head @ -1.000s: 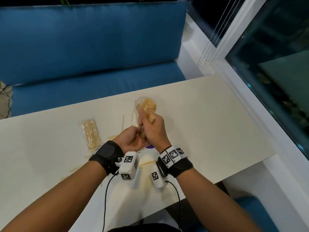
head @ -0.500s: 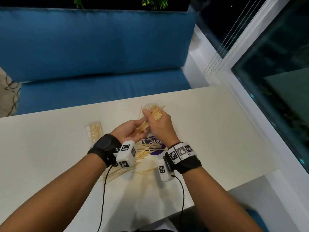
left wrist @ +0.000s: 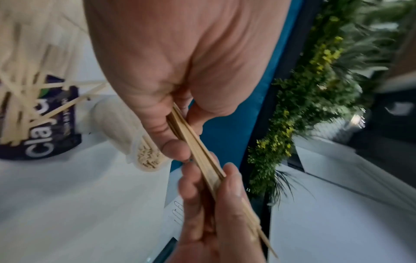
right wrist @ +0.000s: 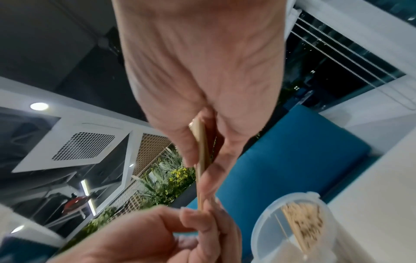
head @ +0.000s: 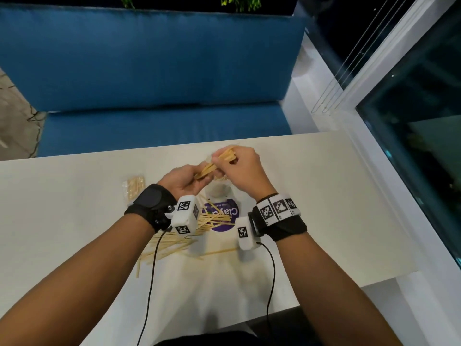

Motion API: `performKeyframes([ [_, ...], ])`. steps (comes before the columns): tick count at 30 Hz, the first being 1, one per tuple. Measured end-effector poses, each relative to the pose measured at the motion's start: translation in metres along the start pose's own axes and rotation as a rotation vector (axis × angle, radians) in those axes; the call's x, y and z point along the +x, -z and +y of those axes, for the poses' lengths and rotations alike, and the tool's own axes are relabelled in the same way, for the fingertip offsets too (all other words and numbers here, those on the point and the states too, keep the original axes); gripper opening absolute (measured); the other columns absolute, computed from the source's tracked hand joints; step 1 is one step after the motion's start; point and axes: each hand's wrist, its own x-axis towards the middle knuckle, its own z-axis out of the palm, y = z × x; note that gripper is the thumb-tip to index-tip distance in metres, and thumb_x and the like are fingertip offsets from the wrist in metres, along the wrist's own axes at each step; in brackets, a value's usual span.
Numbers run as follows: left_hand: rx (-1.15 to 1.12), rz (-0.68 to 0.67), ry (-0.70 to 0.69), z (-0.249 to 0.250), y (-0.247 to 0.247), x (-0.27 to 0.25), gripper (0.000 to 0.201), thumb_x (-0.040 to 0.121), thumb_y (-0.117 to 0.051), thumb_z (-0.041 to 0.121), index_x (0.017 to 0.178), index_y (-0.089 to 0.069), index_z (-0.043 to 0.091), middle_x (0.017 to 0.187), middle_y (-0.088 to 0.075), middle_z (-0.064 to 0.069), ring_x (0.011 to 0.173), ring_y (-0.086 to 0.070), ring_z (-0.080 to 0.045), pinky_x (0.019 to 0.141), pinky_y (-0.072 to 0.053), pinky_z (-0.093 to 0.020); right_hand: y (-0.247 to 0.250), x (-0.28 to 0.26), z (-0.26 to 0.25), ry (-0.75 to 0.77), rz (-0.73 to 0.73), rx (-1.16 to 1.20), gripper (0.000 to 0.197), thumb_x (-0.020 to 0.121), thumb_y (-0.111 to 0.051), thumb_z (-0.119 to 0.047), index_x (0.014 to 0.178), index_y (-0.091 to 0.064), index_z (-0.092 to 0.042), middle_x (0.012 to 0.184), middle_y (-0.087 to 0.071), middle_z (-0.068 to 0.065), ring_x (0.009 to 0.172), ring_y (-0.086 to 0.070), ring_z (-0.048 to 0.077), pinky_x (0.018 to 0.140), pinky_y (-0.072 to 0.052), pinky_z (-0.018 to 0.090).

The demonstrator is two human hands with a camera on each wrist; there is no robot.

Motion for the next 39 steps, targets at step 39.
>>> performKeyframes([
  [39,1.057,0.286,-0.329,-0.007,0.138,-0.005,0.02,0.099,-0.054,0.01,0.11,-0.07,0.016,0.11,-0.074,-0.005,0.099,-0.071,-0.023,0.076,-0.055,-0.031,-0.08,-0.053,0.072,0.049,0.277,-0.119,0.017,0.093,-0.062,0.001,0.093,-0.074,-0.011,0.093,-0.069,-0.001,0.076,-0.059,-0.002,0.073,-0.045,0.009],
])
